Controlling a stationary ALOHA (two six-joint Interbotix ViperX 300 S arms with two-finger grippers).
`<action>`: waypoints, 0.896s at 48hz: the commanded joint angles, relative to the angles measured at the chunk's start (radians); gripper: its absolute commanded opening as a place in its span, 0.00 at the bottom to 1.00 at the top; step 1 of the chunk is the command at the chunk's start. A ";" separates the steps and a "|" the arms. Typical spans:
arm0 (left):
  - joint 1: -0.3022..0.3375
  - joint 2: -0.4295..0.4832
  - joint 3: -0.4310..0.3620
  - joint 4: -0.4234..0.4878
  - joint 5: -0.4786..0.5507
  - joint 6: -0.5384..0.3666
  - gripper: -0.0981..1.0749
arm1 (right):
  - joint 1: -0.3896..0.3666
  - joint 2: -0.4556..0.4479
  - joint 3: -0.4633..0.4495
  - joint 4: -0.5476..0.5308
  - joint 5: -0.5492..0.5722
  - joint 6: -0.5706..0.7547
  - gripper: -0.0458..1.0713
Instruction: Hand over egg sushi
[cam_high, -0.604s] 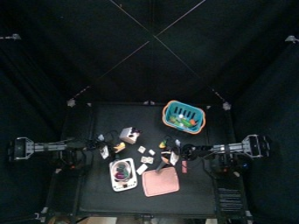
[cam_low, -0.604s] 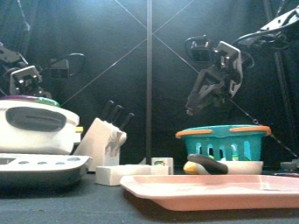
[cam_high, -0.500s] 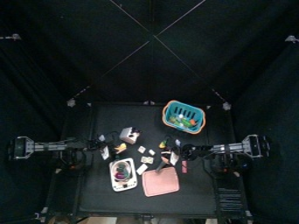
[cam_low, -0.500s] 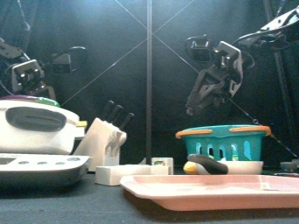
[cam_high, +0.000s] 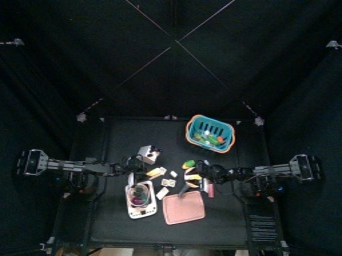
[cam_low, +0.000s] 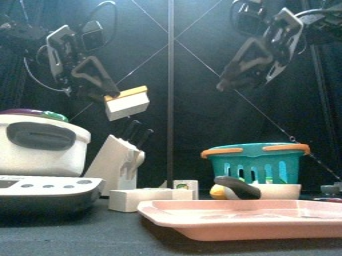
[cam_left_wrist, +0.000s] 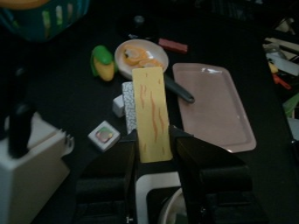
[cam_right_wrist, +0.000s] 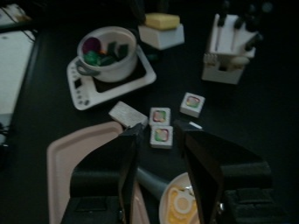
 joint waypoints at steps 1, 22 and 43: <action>-0.029 0.054 -0.061 0.009 -0.078 0.003 0.53 | 0.002 -0.043 -0.006 0.008 -0.037 0.002 0.75; -0.072 0.305 -0.186 0.100 -0.390 0.005 0.53 | 0.000 0.017 -0.028 0.029 -0.078 0.000 0.95; -0.087 0.433 -0.314 0.155 -0.403 0.006 0.51 | -0.005 0.071 -0.049 0.028 -0.078 0.000 0.95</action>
